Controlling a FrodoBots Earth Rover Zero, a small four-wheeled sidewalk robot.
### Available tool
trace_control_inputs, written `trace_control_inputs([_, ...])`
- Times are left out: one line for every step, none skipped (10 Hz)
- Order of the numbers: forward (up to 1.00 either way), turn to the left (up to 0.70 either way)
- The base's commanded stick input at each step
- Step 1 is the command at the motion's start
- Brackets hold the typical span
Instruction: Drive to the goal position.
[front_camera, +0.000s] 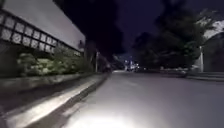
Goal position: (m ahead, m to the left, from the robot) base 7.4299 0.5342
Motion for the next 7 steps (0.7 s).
trace_control_inputs([0.50, -0.15])
trace_control_inputs([0.50, 0.00])
trace_control_inputs([0.50, 0.00])
trace_control_inputs([0.50, 0.00])
trace_control_inputs([0.50, 0.00])
trace_control_inputs([0.50, 0.00])
trace_control_inputs([0.50, 0.00])
